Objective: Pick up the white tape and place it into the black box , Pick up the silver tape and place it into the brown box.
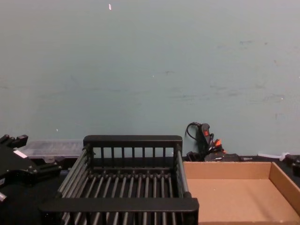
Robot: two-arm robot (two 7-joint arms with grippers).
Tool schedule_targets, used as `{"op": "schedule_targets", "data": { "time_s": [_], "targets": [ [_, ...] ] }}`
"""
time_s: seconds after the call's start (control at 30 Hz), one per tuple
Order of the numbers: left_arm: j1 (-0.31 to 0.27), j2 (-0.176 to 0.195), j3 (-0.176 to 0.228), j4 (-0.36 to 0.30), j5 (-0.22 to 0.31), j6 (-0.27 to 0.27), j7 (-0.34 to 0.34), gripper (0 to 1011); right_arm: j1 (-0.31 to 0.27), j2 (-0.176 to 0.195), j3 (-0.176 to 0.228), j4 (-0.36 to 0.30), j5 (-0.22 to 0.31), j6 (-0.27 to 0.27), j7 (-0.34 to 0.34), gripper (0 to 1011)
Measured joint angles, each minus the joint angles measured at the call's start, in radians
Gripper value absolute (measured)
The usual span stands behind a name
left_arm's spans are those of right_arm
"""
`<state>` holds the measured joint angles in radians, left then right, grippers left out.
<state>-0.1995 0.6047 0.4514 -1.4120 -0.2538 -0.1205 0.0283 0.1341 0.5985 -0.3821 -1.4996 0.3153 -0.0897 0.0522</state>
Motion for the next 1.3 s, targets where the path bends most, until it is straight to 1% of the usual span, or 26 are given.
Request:
{"op": "schedule_targets", "data": {
  "time_s": [0.23, 0.33, 0.5, 0.67, 0.8, 1.07, 1.3],
  "targets": [
    [0.000, 0.000, 0.000, 0.000, 0.000, 0.000, 0.000, 1001, -0.056, 0.004, 0.029, -0.074, 0.035, 0.034, 0.028, 1002],
    [0.000, 0.000, 0.000, 0.000, 0.000, 0.000, 0.000, 1001, -0.074, 0.006, 0.037, -0.094, 0.047, 0.048, 0.037, 1002],
    [0.000, 0.000, 0.000, 0.000, 0.000, 0.000, 0.000, 1001, -0.119, 0.011, 0.055, -0.144, 0.071, 0.084, 0.053, 1002],
    [0.000, 0.000, 0.000, 0.000, 0.000, 0.000, 0.000, 1001, -0.162, 0.014, 0.071, -0.183, 0.083, 0.121, 0.060, 1002],
    [0.000, 0.000, 0.000, 0.000, 0.000, 0.000, 0.000, 1002, -0.184, 0.014, 0.079, -0.199, 0.087, 0.139, 0.062, 1002],
    [0.000, 0.000, 0.000, 0.000, 0.000, 0.000, 0.000, 1001, -0.238, 0.015, 0.099, -0.229, 0.090, 0.192, 0.068, 1002],
    [0.000, 0.000, 0.000, 0.000, 0.000, 0.000, 0.000, 1002, -0.267, 0.015, 0.114, -0.247, 0.094, 0.234, 0.083, 1002]
  ]
}}
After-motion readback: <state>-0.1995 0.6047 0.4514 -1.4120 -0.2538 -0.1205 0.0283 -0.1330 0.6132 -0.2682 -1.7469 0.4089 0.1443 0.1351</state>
